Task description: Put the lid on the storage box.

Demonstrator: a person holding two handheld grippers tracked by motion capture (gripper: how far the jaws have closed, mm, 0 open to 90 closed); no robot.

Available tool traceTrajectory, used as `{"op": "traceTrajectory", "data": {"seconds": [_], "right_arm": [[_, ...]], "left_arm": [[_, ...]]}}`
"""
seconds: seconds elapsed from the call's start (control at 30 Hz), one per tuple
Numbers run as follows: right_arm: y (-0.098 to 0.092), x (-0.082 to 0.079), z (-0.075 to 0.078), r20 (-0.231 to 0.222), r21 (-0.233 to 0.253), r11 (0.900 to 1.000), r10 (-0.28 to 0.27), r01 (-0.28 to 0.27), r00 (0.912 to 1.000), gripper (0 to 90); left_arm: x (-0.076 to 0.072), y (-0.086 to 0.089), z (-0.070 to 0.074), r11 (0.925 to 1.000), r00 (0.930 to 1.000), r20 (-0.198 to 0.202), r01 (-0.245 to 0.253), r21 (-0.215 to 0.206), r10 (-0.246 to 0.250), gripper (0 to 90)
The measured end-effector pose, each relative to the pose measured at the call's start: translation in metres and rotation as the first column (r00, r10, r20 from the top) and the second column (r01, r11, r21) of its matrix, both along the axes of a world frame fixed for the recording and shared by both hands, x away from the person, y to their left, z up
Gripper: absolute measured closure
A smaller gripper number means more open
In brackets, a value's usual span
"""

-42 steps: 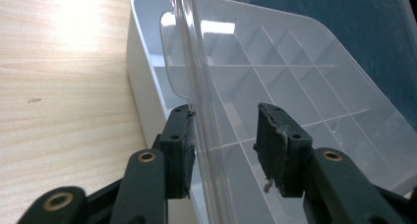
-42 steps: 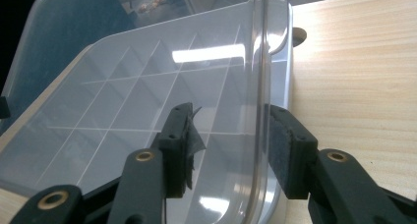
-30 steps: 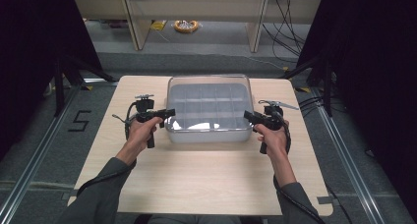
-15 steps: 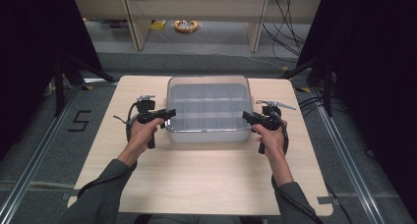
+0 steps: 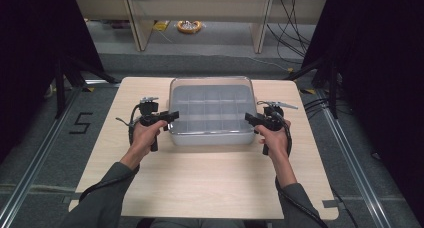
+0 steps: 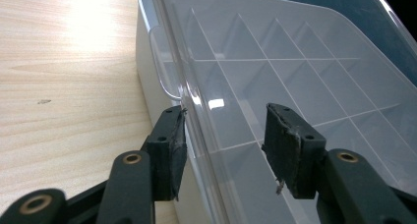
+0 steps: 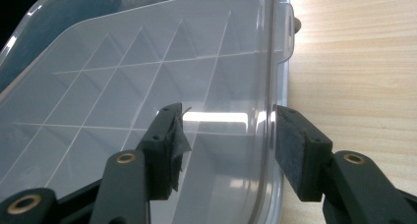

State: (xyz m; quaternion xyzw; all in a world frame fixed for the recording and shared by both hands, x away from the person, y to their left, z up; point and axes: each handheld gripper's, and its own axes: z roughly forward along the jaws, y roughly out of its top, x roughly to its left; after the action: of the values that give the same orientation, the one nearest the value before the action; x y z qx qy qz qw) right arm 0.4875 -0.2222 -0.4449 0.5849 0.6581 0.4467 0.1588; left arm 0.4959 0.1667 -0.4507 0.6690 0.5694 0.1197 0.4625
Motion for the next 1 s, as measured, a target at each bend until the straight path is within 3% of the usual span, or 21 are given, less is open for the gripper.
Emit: {"op": "traceTrajectory", "data": {"seconds": [0.03,0.07,0.1,0.13,0.17,0.2,0.3,0.37,0.43,0.5,0.57,0.73,0.87,1.0], "right_arm": [[0.0,0.0,0.001,-0.006,-0.002,1.0,0.006,-0.006,1.0,47.6],[-0.002,0.001,0.001,-0.014,0.004,1.0,0.009,-0.009,0.9999,45.9],[0.001,-0.001,0.004,-0.042,0.046,0.999,-0.013,0.015,0.999,45.8],[0.001,-0.001,0.004,-0.042,0.046,0.999,-0.013,0.015,0.999,45.8],[0.001,-0.001,0.006,-0.039,0.021,1.0,-0.01,0.011,0.9992,48.4],[-0.002,0.0,0.005,-0.004,-0.077,0.997,0.017,-0.017,0.9999,51.6],[-0.001,0.0,0.003,0.0,-0.128,0.991,0.025,-0.025,0.9997,49.7],[0.0,0.0,0.003,0.0,-0.123,0.992,0.024,-0.024,0.9997,49.8],[0.001,-0.002,0.005,-0.03,-0.065,0.998,0.007,-0.009,0.9995,50.9],[-0.005,0.0,0.005,-0.01,-0.081,0.996,0.033,-0.034,0.9994,51.9],[-0.004,0.0,0.004,-0.013,-0.064,0.998,0.022,-0.023,0.9997,53.1],[-0.007,-0.002,0.003,-0.012,-0.093,0.995,0.023,-0.025,0.9996,60.4],[-0.012,-0.002,0.0,-0.002,-0.055,0.998,0.018,-0.018,0.9998,64.3],[-0.013,-0.003,-0.001,0.011,-0.057,0.998,0.017,-0.016,0.9998,67.1]], "left_arm": [[0.001,-0.001,-0.003,0.9995,0.9999,-0.009,-0.015,-0.029,0.014,49.7],[0.002,-0.002,-0.006,0.9998,0.9999,0.015,-0.005,0.021,0.004,54.7],[0.001,-0.001,-0.006,0.9991,0.9998,0.021,0.003,0.043,-0.004,54.6],[0.001,-0.001,-0.006,0.9991,0.9998,0.021,0.003,0.043,-0.004,54.8],[0.001,-0.003,-0.004,0.9977,0.9997,0.025,0.003,0.068,-0.005,55.0],[0.001,-0.004,-0.004,0.9967,0.9995,0.03,0.004,0.081,-0.007,55.9],[0.0,-0.004,-0.003,0.9961,0.9997,0.024,0.005,0.088,-0.007,55.9],[0.001,-0.004,-0.004,0.997,0.9996,0.028,0.006,0.077,-0.008,55.9],[0.001,-0.003,-0.005,0.9974,0.9997,0.023,0.006,0.072,-0.007,55.9],[0.002,-0.002,-0.005,0.9976,0.9997,0.022,0.01,0.069,-0.012,55.9],[0.002,-0.002,-0.005,0.9976,0.9997,0.024,0.009,0.068,-0.01,56.0],[0.003,-0.002,-0.005,0.9985,0.9998,0.018,0.001,0.055,-0.002,56.0],[0.007,-0.003,-0.006,0.9994,0.9996,0.026,-0.01,0.033,0.009,56.0],[0.009,-0.002,-0.006,0.9995,0.9996,0.022,-0.02,0.023,0.02,56.6]]}}
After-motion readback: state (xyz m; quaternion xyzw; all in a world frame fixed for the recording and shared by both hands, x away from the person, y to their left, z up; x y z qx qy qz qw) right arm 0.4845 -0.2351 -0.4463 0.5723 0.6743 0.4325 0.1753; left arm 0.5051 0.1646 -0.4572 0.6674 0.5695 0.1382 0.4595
